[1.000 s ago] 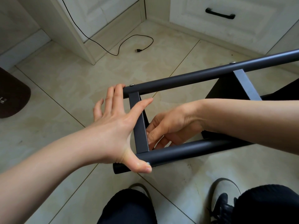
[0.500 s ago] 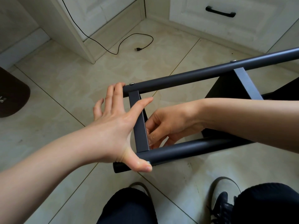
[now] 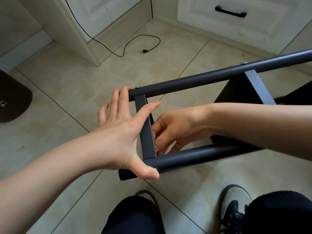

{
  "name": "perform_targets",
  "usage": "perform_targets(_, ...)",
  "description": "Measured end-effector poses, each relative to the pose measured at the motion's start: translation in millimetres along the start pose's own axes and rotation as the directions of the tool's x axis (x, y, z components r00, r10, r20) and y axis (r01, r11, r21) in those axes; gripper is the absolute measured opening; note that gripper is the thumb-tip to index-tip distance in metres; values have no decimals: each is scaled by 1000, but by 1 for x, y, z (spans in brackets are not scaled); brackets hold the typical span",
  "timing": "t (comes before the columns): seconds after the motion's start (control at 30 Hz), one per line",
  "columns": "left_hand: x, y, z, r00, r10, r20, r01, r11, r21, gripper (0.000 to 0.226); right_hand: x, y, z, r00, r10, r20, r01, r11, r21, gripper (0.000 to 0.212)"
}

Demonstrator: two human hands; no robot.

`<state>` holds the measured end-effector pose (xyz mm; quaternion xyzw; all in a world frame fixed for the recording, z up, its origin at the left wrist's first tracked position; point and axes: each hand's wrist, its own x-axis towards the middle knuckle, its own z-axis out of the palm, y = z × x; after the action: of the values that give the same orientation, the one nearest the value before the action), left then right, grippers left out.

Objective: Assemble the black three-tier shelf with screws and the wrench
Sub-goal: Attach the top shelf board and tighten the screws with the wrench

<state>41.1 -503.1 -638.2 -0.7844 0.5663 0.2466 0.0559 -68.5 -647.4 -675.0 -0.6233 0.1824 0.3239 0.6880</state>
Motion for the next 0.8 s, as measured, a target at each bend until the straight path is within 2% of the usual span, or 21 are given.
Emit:
perform_targets(0.1,1,0,0,1000,-3,4,3,1000,-3,144,-1,1,-2,1000,0,7,0,1000,3,23)
perform_targets(0.2,1,0,1,1000,-6,7,6,1000,-5,144,-3,1,-4,1000,-14,16,14,1000,8,7)
perform_targets(0.5,1,0,2,1000,-16,10,16,1000,0,144,-6,2,-7,999,-21,43,20,1000,15,11)
perform_targets(0.63,1,0,2,1000,-22,17,22,1000,10,144,-1,2,-6,996,-29,79,21,995,94,10)
perform_targets(0.8,1,3,3,1000,-29,8,29,999,17,141,2,1,-8,986,47,159,-67,990,121,11)
